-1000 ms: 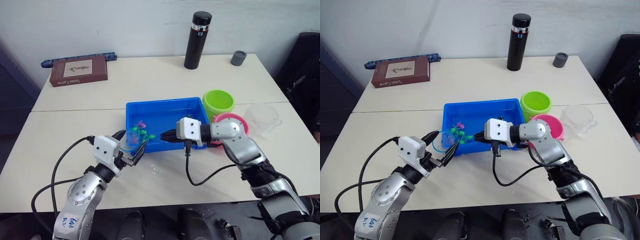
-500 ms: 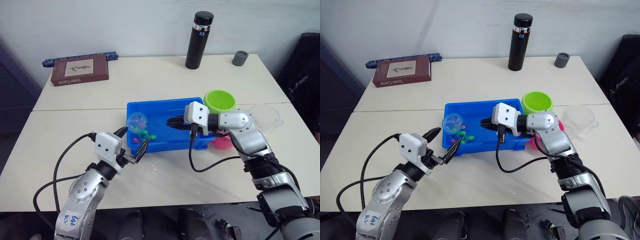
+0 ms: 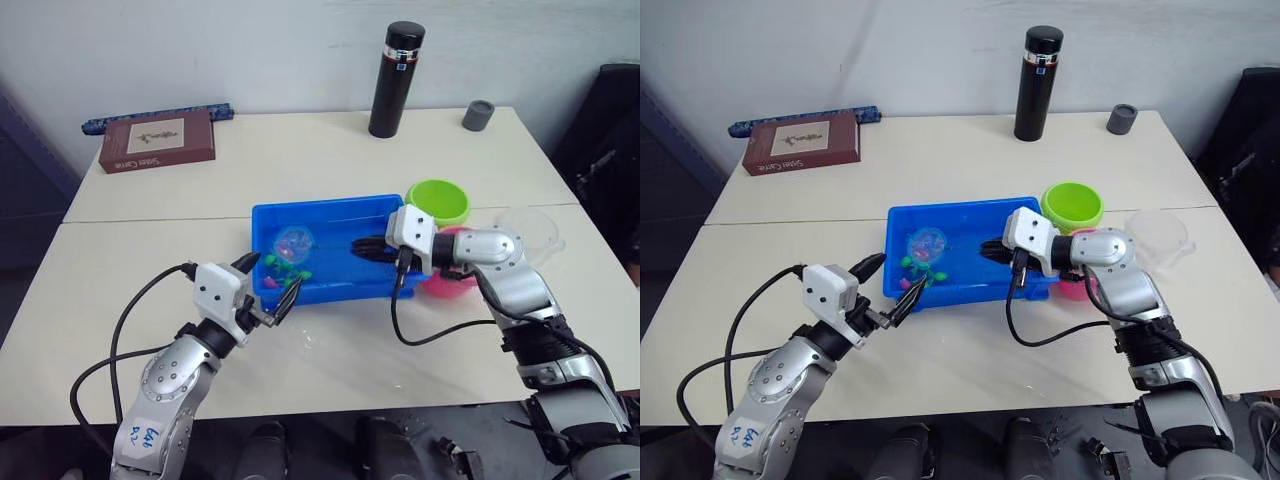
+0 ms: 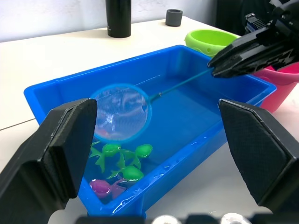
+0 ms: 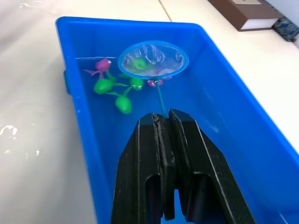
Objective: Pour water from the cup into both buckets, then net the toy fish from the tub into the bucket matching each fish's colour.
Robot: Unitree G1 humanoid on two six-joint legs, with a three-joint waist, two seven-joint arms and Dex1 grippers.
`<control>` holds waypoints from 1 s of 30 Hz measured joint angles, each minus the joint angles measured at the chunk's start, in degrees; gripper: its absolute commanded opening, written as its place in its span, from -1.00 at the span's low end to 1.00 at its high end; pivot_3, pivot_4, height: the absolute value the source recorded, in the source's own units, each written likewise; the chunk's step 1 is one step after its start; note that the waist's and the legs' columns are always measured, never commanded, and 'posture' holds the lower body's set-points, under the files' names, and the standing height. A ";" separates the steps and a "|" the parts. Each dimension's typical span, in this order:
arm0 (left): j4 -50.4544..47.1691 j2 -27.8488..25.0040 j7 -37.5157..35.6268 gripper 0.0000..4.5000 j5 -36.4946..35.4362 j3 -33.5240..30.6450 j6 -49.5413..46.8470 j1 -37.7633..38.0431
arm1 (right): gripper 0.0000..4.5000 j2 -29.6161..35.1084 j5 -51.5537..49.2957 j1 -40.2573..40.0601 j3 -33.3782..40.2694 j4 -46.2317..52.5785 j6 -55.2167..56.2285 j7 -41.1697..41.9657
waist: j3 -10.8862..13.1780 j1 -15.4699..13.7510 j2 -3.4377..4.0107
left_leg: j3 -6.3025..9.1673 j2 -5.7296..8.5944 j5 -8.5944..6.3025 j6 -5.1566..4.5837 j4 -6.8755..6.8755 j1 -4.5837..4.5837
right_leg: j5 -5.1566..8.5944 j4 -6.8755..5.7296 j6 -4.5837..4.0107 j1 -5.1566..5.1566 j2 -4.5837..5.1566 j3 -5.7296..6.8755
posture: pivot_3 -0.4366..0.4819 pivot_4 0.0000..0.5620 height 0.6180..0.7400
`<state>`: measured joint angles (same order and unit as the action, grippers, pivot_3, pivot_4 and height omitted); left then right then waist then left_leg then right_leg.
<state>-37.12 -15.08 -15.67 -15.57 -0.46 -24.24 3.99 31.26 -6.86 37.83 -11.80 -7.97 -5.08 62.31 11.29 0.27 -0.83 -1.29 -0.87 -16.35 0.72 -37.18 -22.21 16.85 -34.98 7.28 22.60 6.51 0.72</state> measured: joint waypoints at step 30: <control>1.64 1.00 0.99 0.98 0.24 0.85 0.01 -0.13 | -1.00 -1.37 7.78 2.07 -7.50 -4.16 7.62 3.12 | 0.00 0.09 0.00 | -0.01 -0.01 0.00 0.01 0.01 0.01 | 0.00 0.00 -0.01 0.02 -0.01 0.00 | -0.05 -0.47 1.00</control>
<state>-35.48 -14.07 -14.69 -15.33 0.39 -24.23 3.86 29.88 0.91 39.90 -19.30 -12.12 2.55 65.44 11.29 0.35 -0.83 -1.30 -0.88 -16.35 0.73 -37.17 -22.20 16.86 -34.98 7.27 22.62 6.50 0.73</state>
